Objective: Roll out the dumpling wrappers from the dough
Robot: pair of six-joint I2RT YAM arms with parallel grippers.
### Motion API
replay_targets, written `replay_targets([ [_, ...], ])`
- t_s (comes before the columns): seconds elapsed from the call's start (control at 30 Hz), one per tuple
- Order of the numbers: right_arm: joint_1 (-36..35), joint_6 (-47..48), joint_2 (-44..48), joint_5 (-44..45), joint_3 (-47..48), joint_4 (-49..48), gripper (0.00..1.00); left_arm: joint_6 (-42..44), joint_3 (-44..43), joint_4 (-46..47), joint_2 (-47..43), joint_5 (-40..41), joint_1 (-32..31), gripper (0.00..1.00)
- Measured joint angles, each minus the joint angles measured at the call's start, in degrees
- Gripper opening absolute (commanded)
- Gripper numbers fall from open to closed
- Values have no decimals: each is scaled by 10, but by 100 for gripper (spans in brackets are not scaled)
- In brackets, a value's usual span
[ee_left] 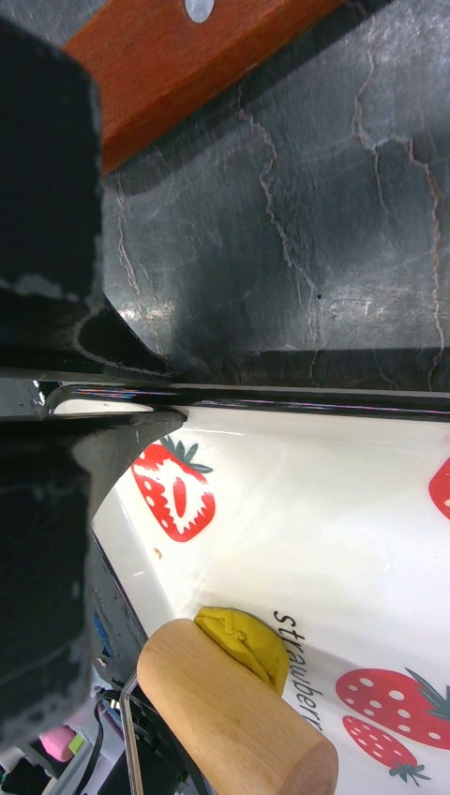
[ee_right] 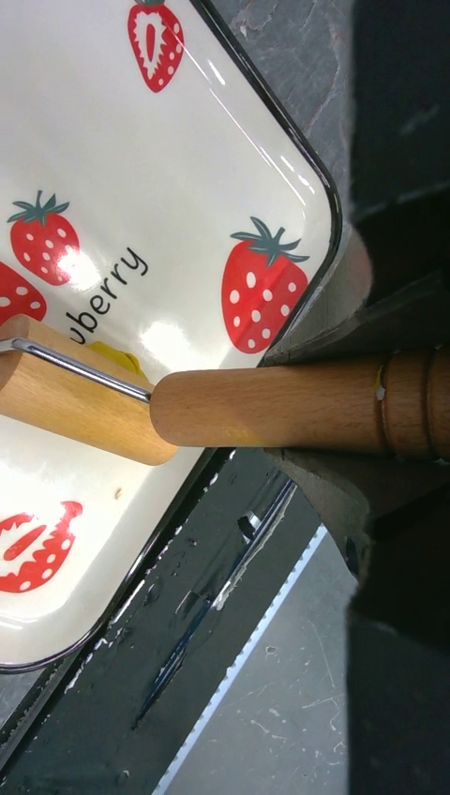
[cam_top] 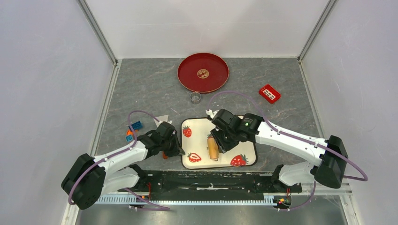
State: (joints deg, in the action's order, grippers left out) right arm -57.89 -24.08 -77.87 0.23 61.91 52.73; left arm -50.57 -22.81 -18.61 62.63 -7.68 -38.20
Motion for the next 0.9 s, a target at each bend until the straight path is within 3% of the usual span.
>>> replay_targets([
  [0.9, 17, 17, 5, -11, 15, -6, 0, 0, 0, 2, 0, 0, 0, 2],
])
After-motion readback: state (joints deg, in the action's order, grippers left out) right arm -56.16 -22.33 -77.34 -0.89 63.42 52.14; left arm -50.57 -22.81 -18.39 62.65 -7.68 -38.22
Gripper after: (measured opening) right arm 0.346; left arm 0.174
